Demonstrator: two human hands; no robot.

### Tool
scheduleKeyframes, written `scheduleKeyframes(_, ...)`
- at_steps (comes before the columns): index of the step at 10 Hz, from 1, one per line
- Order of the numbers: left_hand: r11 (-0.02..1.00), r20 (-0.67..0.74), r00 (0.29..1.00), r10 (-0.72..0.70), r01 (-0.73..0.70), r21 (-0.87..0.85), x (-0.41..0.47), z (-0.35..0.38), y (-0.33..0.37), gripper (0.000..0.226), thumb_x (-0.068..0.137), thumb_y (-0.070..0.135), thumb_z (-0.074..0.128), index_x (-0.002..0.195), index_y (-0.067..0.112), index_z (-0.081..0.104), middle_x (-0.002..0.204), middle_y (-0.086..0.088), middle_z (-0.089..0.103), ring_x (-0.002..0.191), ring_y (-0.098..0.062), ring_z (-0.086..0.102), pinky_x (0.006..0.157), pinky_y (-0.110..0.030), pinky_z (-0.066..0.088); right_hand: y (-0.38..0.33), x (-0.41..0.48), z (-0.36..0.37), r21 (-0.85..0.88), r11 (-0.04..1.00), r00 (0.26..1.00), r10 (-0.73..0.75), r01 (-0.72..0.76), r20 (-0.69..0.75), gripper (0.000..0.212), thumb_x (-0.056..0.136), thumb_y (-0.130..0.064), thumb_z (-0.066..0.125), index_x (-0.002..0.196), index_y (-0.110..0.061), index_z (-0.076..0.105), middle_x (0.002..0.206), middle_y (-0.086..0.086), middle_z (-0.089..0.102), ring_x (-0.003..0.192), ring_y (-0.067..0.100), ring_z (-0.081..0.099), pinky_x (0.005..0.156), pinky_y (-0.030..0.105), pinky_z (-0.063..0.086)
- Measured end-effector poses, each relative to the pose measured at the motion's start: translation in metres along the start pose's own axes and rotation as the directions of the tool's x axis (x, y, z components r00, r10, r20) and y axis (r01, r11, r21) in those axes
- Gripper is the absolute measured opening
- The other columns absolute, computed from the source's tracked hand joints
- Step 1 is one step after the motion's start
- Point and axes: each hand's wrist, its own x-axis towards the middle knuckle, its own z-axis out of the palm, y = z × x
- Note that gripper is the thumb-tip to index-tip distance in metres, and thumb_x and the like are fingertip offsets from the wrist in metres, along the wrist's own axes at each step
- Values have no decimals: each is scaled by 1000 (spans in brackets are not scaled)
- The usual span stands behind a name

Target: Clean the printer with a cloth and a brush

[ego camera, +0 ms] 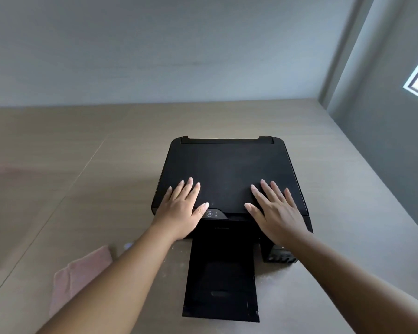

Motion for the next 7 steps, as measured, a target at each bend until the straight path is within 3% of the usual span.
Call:
scheduleKeyframes(1,1000,3,1000,-26,26,-8,13,-3,3,70,96,61,19,154,24,6,162,2,-2,149,-17,-3,120,-43,0,-9,17,-1,-3,997,997,72,-72,0,66,93,-65,15,151,-33,15,161,-3,7,148,20,-3,120,45,0)
scheduleKeyframes(3,998,21,998,-55,56,-16,35,-6,-2,68,97,59,18,154,25,8,163,1,-1,149,-17,-2,120,-41,1,-10,33,3,-40,988,988,150,-149,37,70,91,-66,14,152,-33,5,162,-4,-1,148,20,-8,119,46,-5)
scheduleKeyframes(5,994,-79,991,-105,102,-38,38,3,-5,68,93,64,16,153,33,9,162,10,0,148,-10,-2,120,-37,0,-10,37,0,-29,989,987,148,-147,68,72,90,-66,13,152,-32,-1,161,-4,-8,147,19,-14,119,46,-7)
scheduleKeyframes(6,993,-104,989,-110,105,-51,39,2,-5,76,85,69,7,152,35,11,161,12,2,148,-9,0,120,-37,3,-9,37,-17,227,962,979,117,-154,168,71,92,-60,36,152,-31,12,161,-5,9,148,16,-1,120,40,0)
scheduleKeyframes(7,995,-124,987,-101,97,-38,39,3,-5,76,83,69,5,152,37,11,161,14,3,148,-8,1,120,-36,3,-9,27,-70,711,687,975,221,-149,-9,40,88,-47,59,126,-36,54,126,-15,59,125,8,50,102,30,38)
